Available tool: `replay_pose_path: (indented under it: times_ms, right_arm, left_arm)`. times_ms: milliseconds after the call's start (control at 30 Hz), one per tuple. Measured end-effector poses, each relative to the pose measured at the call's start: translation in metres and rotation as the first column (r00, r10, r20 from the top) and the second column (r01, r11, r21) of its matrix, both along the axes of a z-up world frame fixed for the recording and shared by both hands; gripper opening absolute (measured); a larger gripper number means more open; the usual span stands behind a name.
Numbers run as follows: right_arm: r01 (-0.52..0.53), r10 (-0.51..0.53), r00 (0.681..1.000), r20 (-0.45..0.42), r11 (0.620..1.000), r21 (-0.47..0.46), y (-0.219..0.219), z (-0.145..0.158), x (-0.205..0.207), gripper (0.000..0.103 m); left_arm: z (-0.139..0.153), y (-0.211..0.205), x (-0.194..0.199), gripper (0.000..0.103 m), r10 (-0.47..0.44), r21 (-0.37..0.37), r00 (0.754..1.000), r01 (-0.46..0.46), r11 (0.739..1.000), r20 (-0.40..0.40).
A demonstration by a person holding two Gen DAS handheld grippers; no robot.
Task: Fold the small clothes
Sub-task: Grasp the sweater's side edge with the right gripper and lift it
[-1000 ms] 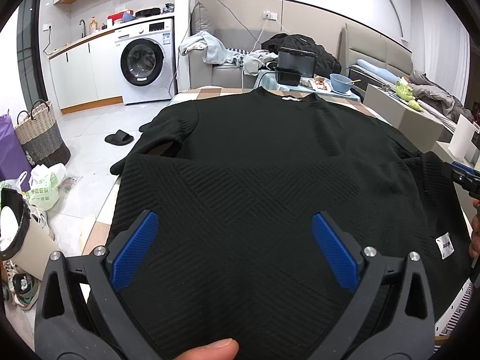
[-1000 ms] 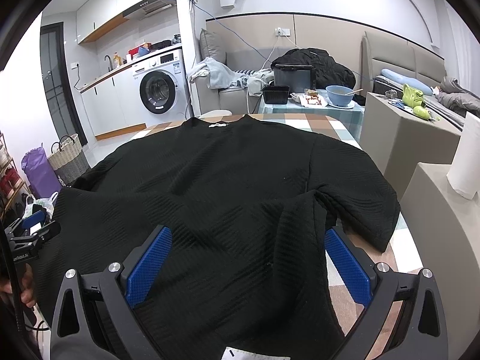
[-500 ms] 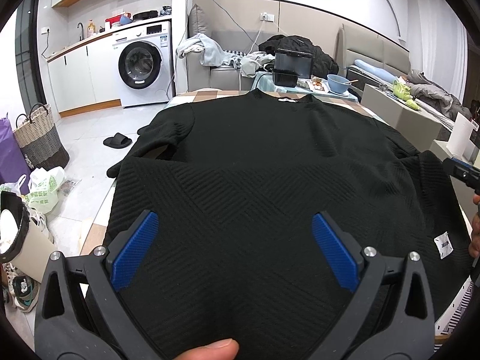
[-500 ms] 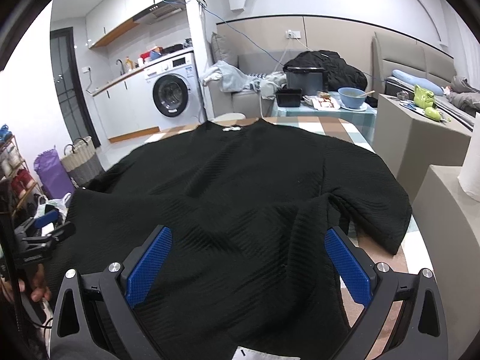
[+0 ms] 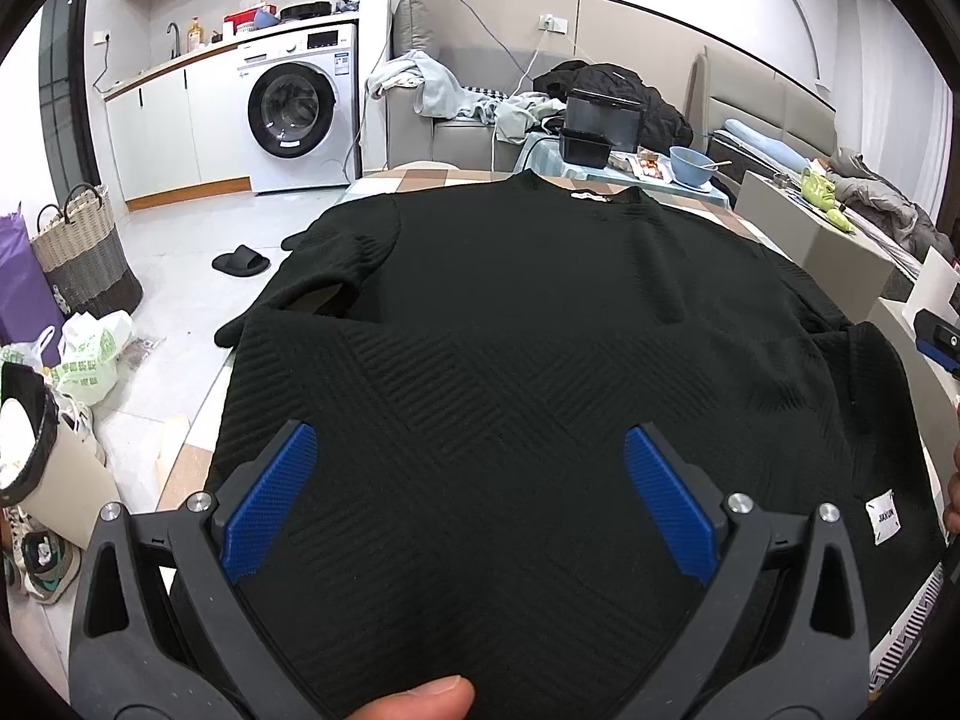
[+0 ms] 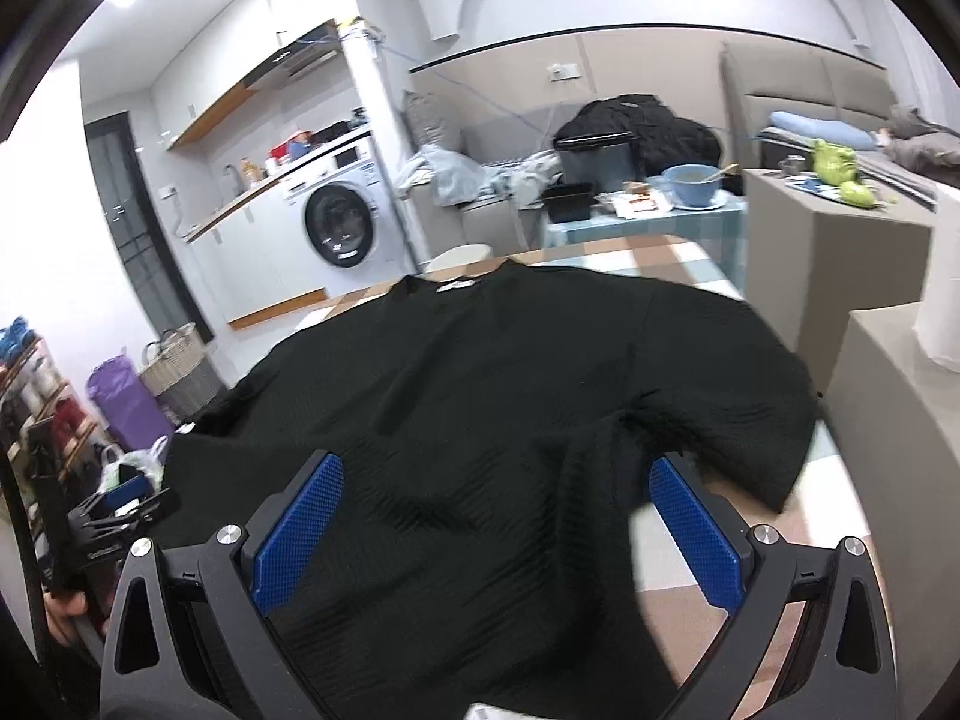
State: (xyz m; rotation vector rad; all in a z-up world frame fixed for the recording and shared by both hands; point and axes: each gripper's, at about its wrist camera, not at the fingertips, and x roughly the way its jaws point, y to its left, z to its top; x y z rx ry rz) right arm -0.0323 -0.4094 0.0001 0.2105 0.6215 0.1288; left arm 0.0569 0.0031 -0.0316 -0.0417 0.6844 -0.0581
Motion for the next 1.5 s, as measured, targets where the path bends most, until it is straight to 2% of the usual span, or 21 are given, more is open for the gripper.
replay_pose_path:
  times_ms: [267,600,700,767,800,833,933,1033,1100,1167,1300,1400,1500]
  right_arm:
    - [0.103,-0.103,0.994,-0.036,0.995,0.012,-0.026,0.000,0.008,0.103]
    - [0.153,-0.145,0.985,-0.088,0.985,0.084,-0.060,-0.003,0.021,0.103]
    - [0.174,-0.161,0.979,-0.126,0.980,0.098,-0.068,-0.008,0.028,0.098]
    - [0.182,-0.158,0.973,-0.166,0.973,0.140,-0.077,-0.015,0.034,0.095]
    - [0.187,-0.157,0.972,-0.177,0.968,0.165,-0.081,-0.018,0.036,0.089]
    - [0.203,-0.165,0.967,-0.195,0.960,0.191,-0.087,-0.022,0.038,0.085]
    - [0.269,-0.212,0.949,-0.235,0.932,0.244,-0.107,-0.030,0.040,0.083]
    - [0.326,-0.251,0.929,-0.273,0.904,0.278,-0.125,-0.037,0.036,0.074]
    - [0.356,-0.257,0.915,-0.310,0.875,0.328,-0.135,-0.045,0.032,0.073]
    - [0.376,-0.251,0.906,-0.340,0.845,0.379,-0.141,-0.052,0.027,0.067]
    - [0.372,-0.205,0.910,-0.359,0.784,0.497,-0.145,-0.061,0.014,0.066]
    - [0.339,-0.145,0.922,-0.360,0.751,0.566,-0.136,-0.062,0.014,0.066]
    - [0.325,-0.137,0.927,-0.349,0.759,0.564,-0.129,-0.058,0.020,0.066]
  left_arm:
    - [0.004,-0.007,0.010,0.102,-0.008,0.016,1.000,0.008,1.000,0.005]
    - [0.005,-0.010,0.031,0.102,-0.021,0.026,1.000,0.021,0.999,-0.012]
    - [0.005,-0.011,0.038,0.102,-0.022,0.030,1.000,0.023,0.999,-0.007]
    - [0.005,-0.009,0.041,0.102,-0.023,0.034,1.000,0.023,0.999,-0.002]
    - [0.005,-0.007,0.043,0.102,-0.021,0.036,1.000,0.021,0.999,0.001]
    - [0.005,-0.004,0.045,0.102,-0.017,0.036,1.000,0.017,0.999,0.005]
    - [0.003,0.007,0.053,0.102,0.006,0.026,1.000,-0.006,1.000,-0.003]
    - [0.002,0.020,0.061,0.099,0.036,-0.012,0.999,-0.037,0.999,-0.023]
    - [-0.001,0.031,0.065,0.095,0.046,-0.063,0.998,-0.049,0.997,-0.046]
    - [-0.003,0.039,0.067,0.087,0.047,-0.099,0.997,-0.053,0.994,-0.059]
    - [-0.006,0.043,0.065,0.087,0.039,-0.093,0.997,-0.044,0.995,-0.061]
    - [-0.006,0.039,0.067,0.087,0.023,-0.084,0.998,-0.028,0.996,-0.057]
    - [-0.005,0.035,0.065,0.087,0.008,-0.087,0.999,-0.012,0.996,-0.054]
